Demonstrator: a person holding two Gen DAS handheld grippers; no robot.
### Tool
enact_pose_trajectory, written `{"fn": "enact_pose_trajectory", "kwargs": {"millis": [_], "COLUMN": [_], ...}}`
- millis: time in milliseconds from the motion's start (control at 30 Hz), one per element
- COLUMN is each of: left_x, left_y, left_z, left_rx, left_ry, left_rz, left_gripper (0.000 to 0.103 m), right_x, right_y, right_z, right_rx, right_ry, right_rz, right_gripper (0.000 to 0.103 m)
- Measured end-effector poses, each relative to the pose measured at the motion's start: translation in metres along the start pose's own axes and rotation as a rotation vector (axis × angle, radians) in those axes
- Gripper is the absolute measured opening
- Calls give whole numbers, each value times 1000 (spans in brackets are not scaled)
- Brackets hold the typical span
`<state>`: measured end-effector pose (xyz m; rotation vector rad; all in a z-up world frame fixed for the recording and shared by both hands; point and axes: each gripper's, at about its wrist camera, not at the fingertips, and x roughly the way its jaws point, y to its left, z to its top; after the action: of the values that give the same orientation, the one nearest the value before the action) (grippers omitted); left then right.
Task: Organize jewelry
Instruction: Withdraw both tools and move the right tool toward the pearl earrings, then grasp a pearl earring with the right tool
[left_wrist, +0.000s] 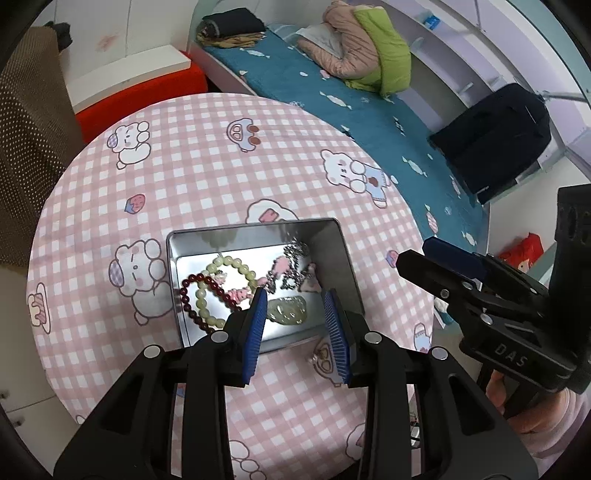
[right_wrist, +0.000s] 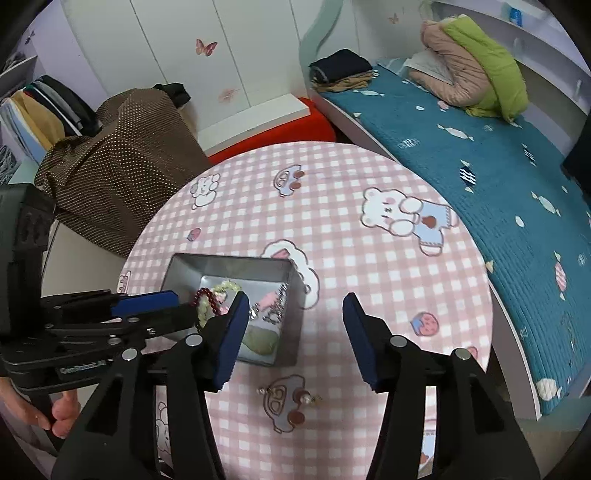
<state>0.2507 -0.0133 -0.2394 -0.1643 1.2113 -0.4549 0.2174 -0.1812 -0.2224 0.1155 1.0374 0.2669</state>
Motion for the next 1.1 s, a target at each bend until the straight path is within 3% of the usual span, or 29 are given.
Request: {"fn": "enact_pose_trajectory", "kwargs": {"millis": [367, 800, 967, 1100], "left_x": [5, 33, 51, 65], "left_y": [-15, -13, -12, -12], "left_z": [-24, -41, -44, -45], "left_rx": [47, 48, 56, 62], "left_ry": [60, 161, 203, 231], "left_rz": [-31, -8, 10, 16], "left_gripper": [39, 43, 43, 43], "right_x": [12, 44, 54, 61], "right_y": [-12, -10, -12, -15], "right_z": [-42, -78, -86, -91], "right_rx": [1, -64, -69, -50], "right_ry": [93, 156, 166, 179], "right_rz": [-50, -47, -15, 4], "right_gripper": [52, 52, 36, 30]}}
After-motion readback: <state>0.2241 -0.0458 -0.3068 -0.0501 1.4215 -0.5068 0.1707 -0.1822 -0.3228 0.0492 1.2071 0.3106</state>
